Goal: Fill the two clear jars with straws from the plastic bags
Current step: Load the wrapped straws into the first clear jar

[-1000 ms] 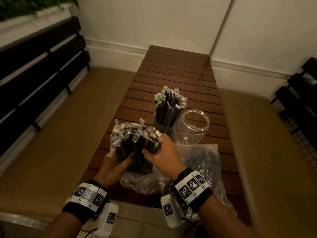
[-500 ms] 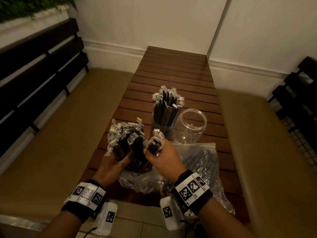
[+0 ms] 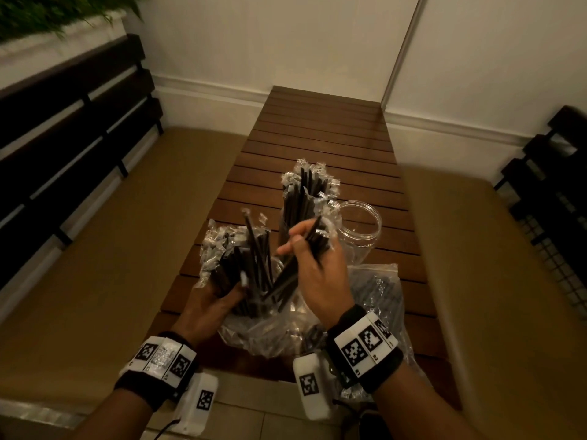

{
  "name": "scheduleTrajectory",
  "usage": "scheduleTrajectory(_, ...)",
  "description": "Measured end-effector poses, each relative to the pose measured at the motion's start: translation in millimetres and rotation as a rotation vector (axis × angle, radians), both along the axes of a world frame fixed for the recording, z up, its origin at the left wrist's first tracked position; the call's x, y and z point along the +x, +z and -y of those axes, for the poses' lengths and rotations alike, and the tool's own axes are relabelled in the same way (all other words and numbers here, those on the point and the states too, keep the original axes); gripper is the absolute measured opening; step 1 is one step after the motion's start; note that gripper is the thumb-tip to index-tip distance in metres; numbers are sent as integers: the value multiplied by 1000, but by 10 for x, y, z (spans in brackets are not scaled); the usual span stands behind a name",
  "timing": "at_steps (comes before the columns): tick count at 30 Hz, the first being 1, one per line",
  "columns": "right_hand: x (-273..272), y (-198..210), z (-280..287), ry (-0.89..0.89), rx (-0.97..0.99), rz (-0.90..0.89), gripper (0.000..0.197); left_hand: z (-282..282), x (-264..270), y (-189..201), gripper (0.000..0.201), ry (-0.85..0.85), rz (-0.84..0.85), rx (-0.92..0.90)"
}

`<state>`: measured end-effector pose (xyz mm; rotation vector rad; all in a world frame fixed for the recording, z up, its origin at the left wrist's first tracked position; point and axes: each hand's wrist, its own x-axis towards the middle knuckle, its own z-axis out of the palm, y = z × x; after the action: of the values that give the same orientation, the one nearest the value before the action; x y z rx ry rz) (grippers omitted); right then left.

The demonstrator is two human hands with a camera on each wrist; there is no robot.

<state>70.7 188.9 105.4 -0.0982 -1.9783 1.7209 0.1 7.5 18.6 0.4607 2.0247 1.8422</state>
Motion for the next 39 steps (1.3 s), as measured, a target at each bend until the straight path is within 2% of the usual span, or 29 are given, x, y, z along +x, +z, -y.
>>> scheduleTrajectory(2,-35,72,-58,-29,-1,-43,9,-4,7,3,48,3,9,11)
scheduleTrajectory(5,-62,185,-136,-79,-12,-100,11,-13,15,15,39,1,5,28)
scheduleTrajectory(11,-136,371,-290,-187,12,-163,7,-36,29,26,37,5,8,59)
scheduleTrajectory(13,-160,365,-325,-179,36,-113,2,-32,38,23,29,0,9,56)
scheduleTrajectory(15,-164,287,-306,-107,68,7,13,-17,38,19,25,2,12,37)
scheduleTrajectory(17,-157,164,-259,-54,103,115,24,-4,25,-1,46,0,16,5)
scheduleTrajectory(19,-154,62,-218,-93,135,155,33,-15,19,-6,46,-13,32,4)
scheduleTrajectory(24,-175,0,-204,-186,104,127,37,-40,22,23,41,-18,30,5)
scheduleTrajectory(29,-169,-53,-158,-183,1,-2,13,-48,7,23,38,1,-6,-25)
scheduleTrajectory(31,-125,-50,-152,-182,-34,-54,5,-55,-4,-3,30,26,-7,-21)
scheduleTrajectory(34,-111,-88,-160,-200,-49,-69,10,-52,-19,-29,22,26,-11,-26)
scheduleTrajectory(39,-131,-192,-167,-153,-44,108,24,-58,-6,14,27,18,-26,-38)
